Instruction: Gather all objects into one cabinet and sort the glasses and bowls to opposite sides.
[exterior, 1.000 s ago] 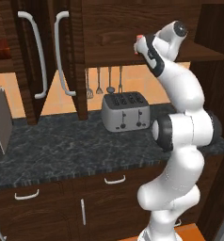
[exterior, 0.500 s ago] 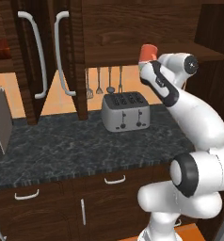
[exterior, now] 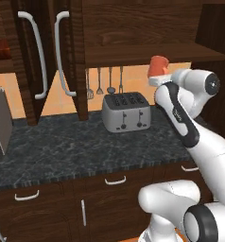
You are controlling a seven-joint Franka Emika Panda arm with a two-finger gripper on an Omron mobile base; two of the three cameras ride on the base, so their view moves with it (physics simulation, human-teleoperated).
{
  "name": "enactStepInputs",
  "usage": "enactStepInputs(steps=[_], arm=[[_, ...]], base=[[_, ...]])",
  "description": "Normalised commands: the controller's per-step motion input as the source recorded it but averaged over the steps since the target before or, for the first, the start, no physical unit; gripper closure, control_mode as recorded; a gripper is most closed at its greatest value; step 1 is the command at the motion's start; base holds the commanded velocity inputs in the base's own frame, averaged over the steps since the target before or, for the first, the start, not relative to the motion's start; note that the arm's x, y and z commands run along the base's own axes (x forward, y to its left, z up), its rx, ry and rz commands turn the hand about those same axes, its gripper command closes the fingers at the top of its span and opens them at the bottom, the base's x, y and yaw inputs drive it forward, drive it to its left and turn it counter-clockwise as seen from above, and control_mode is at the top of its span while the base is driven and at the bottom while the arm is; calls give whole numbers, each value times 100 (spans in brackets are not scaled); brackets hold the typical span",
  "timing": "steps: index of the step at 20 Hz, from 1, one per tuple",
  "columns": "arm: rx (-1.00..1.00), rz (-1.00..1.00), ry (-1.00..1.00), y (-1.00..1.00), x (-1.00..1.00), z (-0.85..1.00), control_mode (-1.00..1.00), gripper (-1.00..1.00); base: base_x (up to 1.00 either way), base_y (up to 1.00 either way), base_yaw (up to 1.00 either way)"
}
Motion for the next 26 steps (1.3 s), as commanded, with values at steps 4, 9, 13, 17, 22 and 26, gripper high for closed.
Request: enactStepInputs(steps=[4, 9, 13, 17, 22, 26], arm=[[0, 0, 10, 0, -100, -8, -100, 100], [0, 0, 4, 0, -40, 0, 100, 100], [0, 0, 0, 0, 0, 0, 100, 100], [0, 0, 0, 0, 0, 0, 100, 100], [0, 0, 0, 0, 0, 0, 100, 100], [0, 0, 0, 0, 0, 0, 100, 100]], base=[[0, 0, 0], [-60, 1, 0], [-100, 59, 4], [-95, 100, 13], [-52, 100, 8], [4, 100, 6]])
